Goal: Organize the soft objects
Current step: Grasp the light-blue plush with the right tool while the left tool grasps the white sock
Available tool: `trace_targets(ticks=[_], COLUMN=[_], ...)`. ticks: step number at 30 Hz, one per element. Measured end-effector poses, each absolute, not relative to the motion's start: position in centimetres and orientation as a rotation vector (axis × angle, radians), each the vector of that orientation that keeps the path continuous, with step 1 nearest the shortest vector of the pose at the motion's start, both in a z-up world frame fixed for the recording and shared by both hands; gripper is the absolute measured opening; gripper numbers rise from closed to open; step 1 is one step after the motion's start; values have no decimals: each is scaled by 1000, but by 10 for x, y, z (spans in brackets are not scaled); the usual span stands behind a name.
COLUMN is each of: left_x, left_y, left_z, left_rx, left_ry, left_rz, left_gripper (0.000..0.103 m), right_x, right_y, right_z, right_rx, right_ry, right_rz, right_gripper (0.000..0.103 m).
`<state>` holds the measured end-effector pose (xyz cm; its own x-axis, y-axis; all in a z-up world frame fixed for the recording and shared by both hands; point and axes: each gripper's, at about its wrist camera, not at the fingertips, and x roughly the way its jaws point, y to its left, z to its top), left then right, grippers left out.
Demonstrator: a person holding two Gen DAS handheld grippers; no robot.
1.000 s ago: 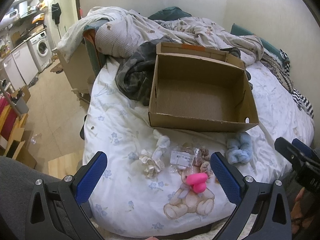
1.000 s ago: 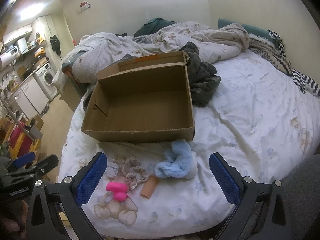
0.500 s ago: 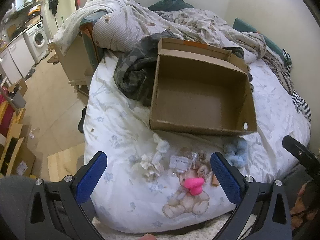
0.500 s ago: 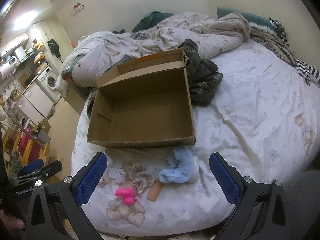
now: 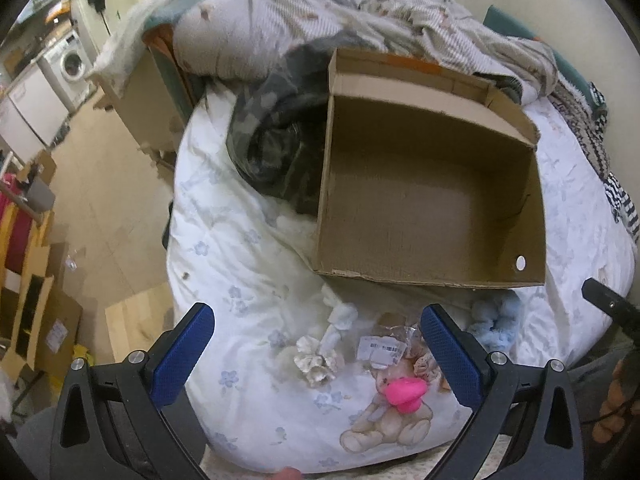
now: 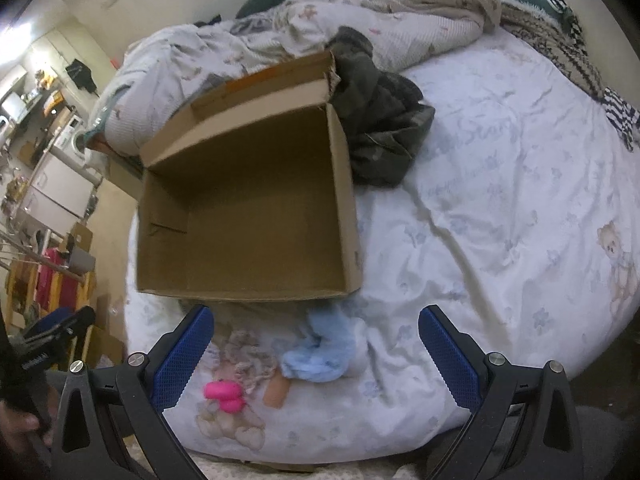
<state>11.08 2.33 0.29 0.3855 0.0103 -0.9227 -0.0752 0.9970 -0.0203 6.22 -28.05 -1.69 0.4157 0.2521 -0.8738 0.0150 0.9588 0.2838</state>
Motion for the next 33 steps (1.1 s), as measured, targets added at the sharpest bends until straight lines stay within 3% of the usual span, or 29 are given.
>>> trace_targets(ticks=[9, 17, 33], left_x=[154, 179, 157], left_y=[33, 37, 46], left_z=[-48, -94, -100], left_rx=[-165, -238, -244], left_ry=[1319, 1379, 1427], left_rz=[78, 72, -12], left_gripper=[102, 90, 87], right_x=[92, 100, 102], right_y=[-280, -286, -262], right_z=[-67, -105, -135], right_rx=[212, 273, 239], right_ry=[1252, 1332, 1460], right_rz=[155, 135, 231], right_gripper=[103, 103, 103])
